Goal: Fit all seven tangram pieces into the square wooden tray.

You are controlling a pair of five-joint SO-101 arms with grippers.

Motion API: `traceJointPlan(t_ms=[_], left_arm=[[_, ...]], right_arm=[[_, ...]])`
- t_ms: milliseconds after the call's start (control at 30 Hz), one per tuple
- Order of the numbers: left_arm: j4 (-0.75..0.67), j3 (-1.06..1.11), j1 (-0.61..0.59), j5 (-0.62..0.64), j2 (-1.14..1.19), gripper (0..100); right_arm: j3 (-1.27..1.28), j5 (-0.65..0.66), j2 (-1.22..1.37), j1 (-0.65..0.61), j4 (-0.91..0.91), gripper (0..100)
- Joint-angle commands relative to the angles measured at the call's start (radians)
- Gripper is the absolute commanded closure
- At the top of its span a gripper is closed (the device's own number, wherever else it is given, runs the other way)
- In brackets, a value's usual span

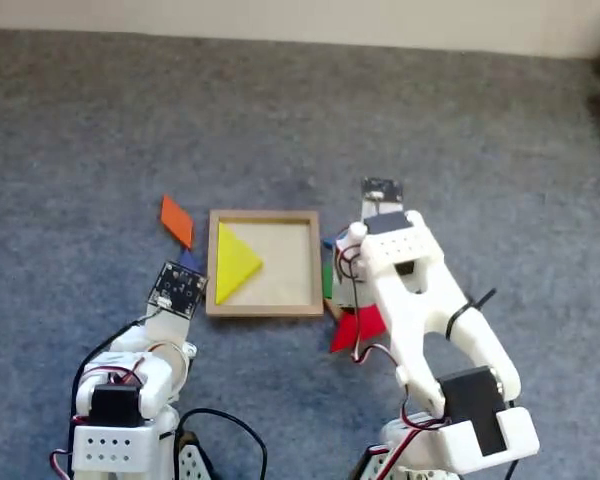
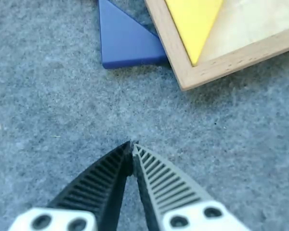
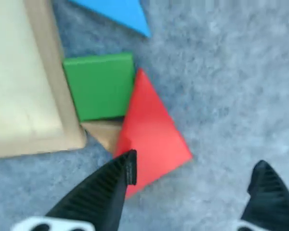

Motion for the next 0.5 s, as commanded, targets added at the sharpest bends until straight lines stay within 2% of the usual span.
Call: traceJointPlan(t_ms=[0, 100, 267, 467], left_arm=[[0.005, 0.021, -0.012, 0.011, -0.035, 100], [0.005, 0.021, -0.012, 0.011, -0.035, 100], [0.005, 0.021, -0.012, 0.011, -0.035, 100], [0.005, 0.021, -0.012, 0.011, -0.035, 100]], right_arm=[[0.033, -0.02, -0.054, 0.008, -0.091, 62.8], [0.039, -0.023, -0.053, -0.008, -0.105, 62.8], [0.036, -0.167, -0.048, -0.074, -0.105, 62.8], [0.035, -0.218, 0.067, -0.101, -0.137, 62.7]])
